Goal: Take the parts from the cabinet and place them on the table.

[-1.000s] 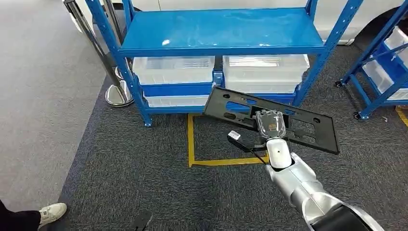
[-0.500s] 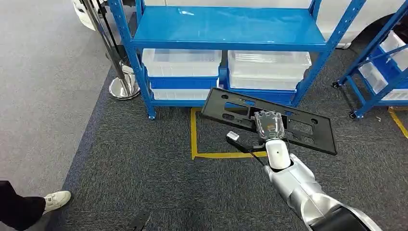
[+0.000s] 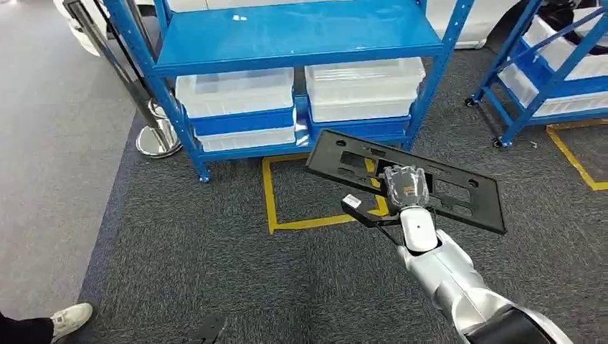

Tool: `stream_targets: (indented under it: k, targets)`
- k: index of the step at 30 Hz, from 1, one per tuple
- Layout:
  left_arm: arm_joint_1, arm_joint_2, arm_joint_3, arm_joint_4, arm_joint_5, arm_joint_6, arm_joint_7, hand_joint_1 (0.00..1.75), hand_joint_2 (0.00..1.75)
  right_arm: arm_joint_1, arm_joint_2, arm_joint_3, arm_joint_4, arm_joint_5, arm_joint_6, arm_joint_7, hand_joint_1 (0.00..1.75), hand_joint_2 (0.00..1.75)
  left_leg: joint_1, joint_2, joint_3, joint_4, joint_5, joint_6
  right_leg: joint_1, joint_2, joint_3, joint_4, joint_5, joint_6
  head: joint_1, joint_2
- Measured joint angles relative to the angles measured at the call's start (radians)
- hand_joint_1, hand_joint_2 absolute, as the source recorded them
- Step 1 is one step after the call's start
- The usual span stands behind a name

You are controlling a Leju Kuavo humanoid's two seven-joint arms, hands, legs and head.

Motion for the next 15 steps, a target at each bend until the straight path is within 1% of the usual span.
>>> stream_targets:
  k: [1,2,3,4,5,6,7,8,9,10,11,12,13,14,15]
  targets:
    - [0.001,0.0,0.0,0.0,0.0,0.0,0.0,0.0,1.75,0.002,0.0,0.0,0.0,0.0,0.0,0.0,1.75,1.75,0.0,0.0,-0.001,0.005,0.011,0.0,0.0,0.01,-0.003,0.002,0.001,0.001,0.0,0.0]
    - [0.001,0.0,0.0,0.0,0.0,0.0,0.0,0.0,1.75,0.002,0.0,0.0,0.0,0.0,0.0,0.0,1.75,1.75,0.0,-0.001,0.025,-0.044,0.047,0.002,0.0,0.022,-0.005,0.005,0.002,0.003,0.0,0.0]
    - [0.001,0.0,0.0,0.0,0.0,0.0,0.0,0.0,1.75,0.002,0.0,0.0,0.0,0.0,0.0,0.0,1.75,1.75,0.001,-0.006,0.069,-0.123,0.092,0.005,0.0,0.033,-0.005,0.008,0.003,0.004,0.0,0.0]
    - [0.0,0.0,0.0,0.0,-0.001,0.0,0.0,0.0,1.75,0.001,0.0,0.0,0.0,0.0,0.0,0.0,1.75,1.75,0.002,-0.024,0.119,-0.222,0.138,0.01,0.0,0.044,-0.005,0.011,0.003,0.005,0.0,0.0]
    - [-0.001,0.001,0.0,0.0,-0.003,0.0,0.0,0.0,1.75,0.0,0.0,0.0,0.0,0.002,0.0,0.0,1.75,1.75,0.005,-0.077,0.145,-0.28,0.138,0.017,-0.003,0.051,-0.008,0.011,0.004,0.007,0.001,0.0]
    - [0.0,0.002,0.001,0.0,-0.003,0.002,0.0,0.0,1.75,-0.005,0.0,-0.001,0.0,0.005,0.001,-0.001,1.75,1.75,0.008,-0.099,0.149,-0.291,0.141,0.016,0.001,0.06,-0.016,0.014,0.01,0.016,0.002,0.0]
    - [-0.001,0.002,0.002,0.0,-0.003,0.002,0.0,0.0,1.75,-0.005,0.002,-0.001,-0.001,0.008,0.001,-0.002,1.75,1.75,0.006,-0.088,0.151,-0.303,0.136,0.015,-0.004,0.069,-0.024,0.013,0.016,0.024,-0.001,0.0]
    - [0.0,0.002,0.002,0.0,-0.005,0.002,0.0,0.0,1.75,-0.006,0.001,-0.004,-0.001,0.01,0.001,-0.002,1.75,1.75,0.002,-0.081,0.148,-0.3,0.137,0.017,-0.01,0.082,-0.029,0.008,0.023,0.035,0.002,0.0]
    - [0.0,0.003,0.002,0.0,-0.006,0.002,0.0,0.0,1.75,-0.004,0.001,-0.008,0.0,0.011,0.001,-0.005,1.75,1.75,0.001,-0.071,0.148,-0.303,0.141,0.02,-0.011,0.093,-0.029,0.0,0.03,0.044,0.0,0.0]
    - [-0.001,0.002,0.002,0.0,-0.007,0.002,0.0,0.0,1.75,-0.005,-0.003,-0.011,0.0,0.011,0.001,-0.006,1.75,1.75,0.012,-0.057,0.153,-0.321,0.153,0.029,-0.003,0.101,-0.032,-0.003,0.034,0.053,0.003,0.0]
    - [-0.002,0.002,0.002,0.0,-0.008,0.002,-0.002,0.0,1.75,-0.006,-0.006,-0.013,-0.001,0.012,0.001,-0.006,1.75,1.75,0.012,-0.041,0.156,-0.33,0.161,0.035,-0.003,0.047,-0.037,0.01,0.017,0.052,0.002,0.0]
    - [-0.002,0.002,0.002,0.0,-0.009,0.002,-0.003,0.0,1.75,-0.011,-0.006,-0.015,-0.001,0.014,0.002,-0.006,1.75,1.75,0.011,-0.03,0.154,-0.333,0.164,0.041,-0.001,0.008,-0.057,0.055,-0.02,0.055,0.006,0.0]
    - [-0.002,0.002,0.003,0.0,-0.01,0.002,-0.003,0.0,1.75,-0.014,-0.005,-0.015,-0.001,0.017,0.003,-0.006,1.75,1.75,0.01,-0.018,0.152,-0.332,0.165,0.042,-0.002,-0.009,-0.088,0.126,-0.061,0.059,0.006,0.0]
    - [0.0,0.002,0.003,0.0,-0.01,0.002,-0.003,0.0,1.75,-0.015,-0.004,-0.016,-0.001,0.021,0.003,-0.006,1.75,1.75,0.01,-0.005,0.149,-0.33,0.165,0.042,-0.002,-0.017,-0.122,0.211,-0.099,0.063,0.005,0.0]
    - [0.001,0.002,0.003,0.0,-0.011,0.002,-0.003,0.0,1.75,-0.015,-0.004,-0.016,0.0,0.026,0.004,-0.005,1.75,1.75,0.01,0.009,0.145,-0.328,0.165,0.042,-0.003,-0.02,-0.15,0.278,-0.122,0.067,0.006,0.0]
